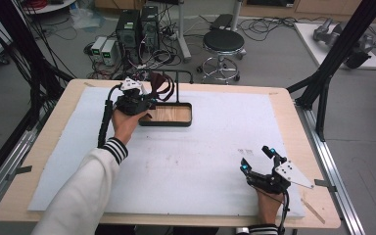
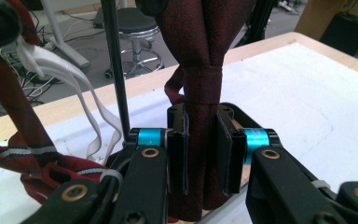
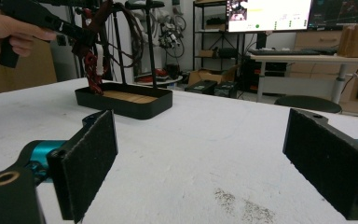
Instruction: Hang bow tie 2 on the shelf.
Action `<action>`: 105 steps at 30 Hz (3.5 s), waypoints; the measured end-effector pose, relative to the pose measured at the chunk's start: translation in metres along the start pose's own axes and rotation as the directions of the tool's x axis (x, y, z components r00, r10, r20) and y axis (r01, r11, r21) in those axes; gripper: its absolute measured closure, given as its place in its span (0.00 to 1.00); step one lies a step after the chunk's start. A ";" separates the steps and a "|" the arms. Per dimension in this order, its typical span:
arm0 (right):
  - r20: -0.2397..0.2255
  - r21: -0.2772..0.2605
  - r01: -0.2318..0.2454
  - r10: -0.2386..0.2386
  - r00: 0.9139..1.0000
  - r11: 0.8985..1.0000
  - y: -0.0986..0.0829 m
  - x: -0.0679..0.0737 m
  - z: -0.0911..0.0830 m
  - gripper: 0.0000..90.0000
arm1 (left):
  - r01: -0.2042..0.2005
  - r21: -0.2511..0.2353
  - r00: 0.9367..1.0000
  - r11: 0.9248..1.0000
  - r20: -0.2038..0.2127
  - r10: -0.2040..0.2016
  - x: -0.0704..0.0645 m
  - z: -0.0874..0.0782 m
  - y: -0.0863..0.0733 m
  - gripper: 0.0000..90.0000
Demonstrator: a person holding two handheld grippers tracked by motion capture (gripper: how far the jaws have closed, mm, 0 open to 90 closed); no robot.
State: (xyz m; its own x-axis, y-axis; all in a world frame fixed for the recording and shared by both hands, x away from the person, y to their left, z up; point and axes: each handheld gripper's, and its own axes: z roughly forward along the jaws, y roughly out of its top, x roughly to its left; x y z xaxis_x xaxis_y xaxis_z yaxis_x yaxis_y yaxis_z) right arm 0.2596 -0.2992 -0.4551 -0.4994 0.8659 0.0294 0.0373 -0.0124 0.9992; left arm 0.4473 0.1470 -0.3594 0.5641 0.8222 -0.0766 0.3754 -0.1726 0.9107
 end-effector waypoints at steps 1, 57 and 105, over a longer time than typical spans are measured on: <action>0.000 -0.002 0.004 -0.004 1.000 1.000 0.000 0.000 0.000 0.10 | 0.000 0.000 1.000 1.000 0.002 0.000 0.001 -0.001 -0.001 0.85; -0.009 -0.006 0.003 -0.003 1.000 1.000 0.000 0.000 0.000 0.10 | -0.186 -0.080 0.973 0.979 0.127 0.195 -0.009 -0.042 -0.011 0.22; 0.011 -0.015 0.016 -0.016 1.000 1.000 -0.001 0.002 -0.002 0.10 | -0.089 -0.433 0.995 0.897 -0.004 0.097 0.050 -0.170 -0.177 0.20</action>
